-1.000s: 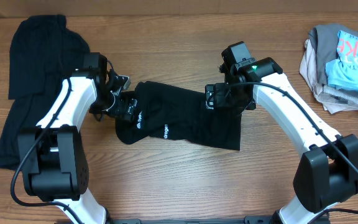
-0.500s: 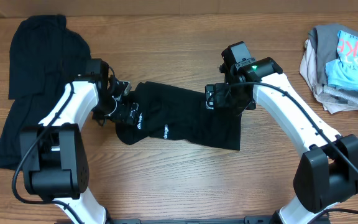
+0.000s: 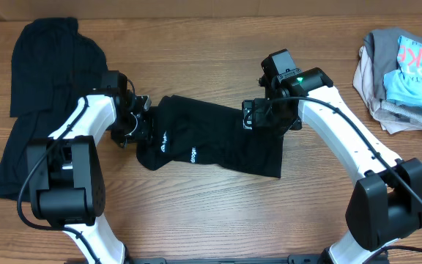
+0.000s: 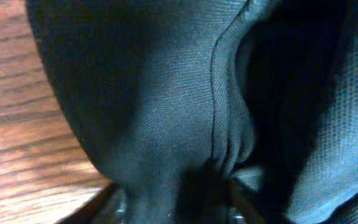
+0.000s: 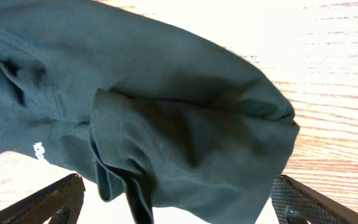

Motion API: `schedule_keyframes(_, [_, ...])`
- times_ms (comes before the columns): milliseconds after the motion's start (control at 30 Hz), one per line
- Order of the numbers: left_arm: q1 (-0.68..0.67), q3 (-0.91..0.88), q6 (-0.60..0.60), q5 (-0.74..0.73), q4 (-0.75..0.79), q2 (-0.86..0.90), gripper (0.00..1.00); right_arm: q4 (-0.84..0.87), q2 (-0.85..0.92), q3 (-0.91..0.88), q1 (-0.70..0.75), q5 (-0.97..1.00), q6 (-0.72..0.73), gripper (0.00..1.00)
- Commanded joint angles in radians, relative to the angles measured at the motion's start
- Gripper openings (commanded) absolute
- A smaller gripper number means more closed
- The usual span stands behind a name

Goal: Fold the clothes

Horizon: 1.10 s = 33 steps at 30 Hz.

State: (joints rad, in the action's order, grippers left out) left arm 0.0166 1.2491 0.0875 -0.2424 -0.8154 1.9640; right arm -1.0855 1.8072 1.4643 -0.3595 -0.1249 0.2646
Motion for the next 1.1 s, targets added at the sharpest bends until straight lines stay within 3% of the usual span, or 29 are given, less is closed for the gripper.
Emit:
schedule_keyframes(0, [-0.004, -0.035, -0.061, 0.038, 0.029, 0.071, 0.37, 0.002, -0.020, -0.005, 0.002, 0.005, -0.004, 1.00])
schedule_keyframes(133, [-0.004, -0.034, -0.089, 0.042, 0.055, 0.071, 0.09, -0.003, -0.020, -0.005, 0.002, 0.005, -0.004, 1.00])
schedule_keyframes(233, [-0.002, -0.023, -0.093, 0.044, 0.042, 0.069, 0.04, -0.006, -0.020, -0.005, 0.002, 0.004, -0.003, 0.99])
schedule_keyframes(267, [0.002, -0.012, -0.095, 0.044, 0.029, 0.068, 0.04, -0.006, -0.020, -0.005, 0.002, 0.003, -0.003, 0.94])
schedule_keyframes(333, [0.010, 0.019, -0.097, 0.044, -0.008, 0.066, 0.04, -0.006, -0.020, -0.005, 0.002, -0.008, -0.003, 0.68])
schedule_keyframes(367, [0.013, 0.037, -0.100, 0.044, -0.030, 0.064, 0.04, -0.006, -0.020, -0.005, 0.002, -0.016, -0.003, 0.30])
schedule_keyframes(400, [0.017, 0.057, -0.100, 0.044, -0.052, 0.062, 0.04, -0.006, -0.020, -0.005, 0.002, -0.031, -0.003, 0.04])
schedule_keyframes(700, [0.019, 0.238, -0.102, 0.071, -0.209, 0.021, 0.04, 0.044, -0.016, -0.111, -0.005, -0.166, 0.025, 0.04])
schedule_keyframes(1067, [0.015, 0.357, -0.074, 0.095, -0.295, -0.044, 0.04, 0.285, -0.013, -0.309, -0.005, -0.218, 0.081, 0.04])
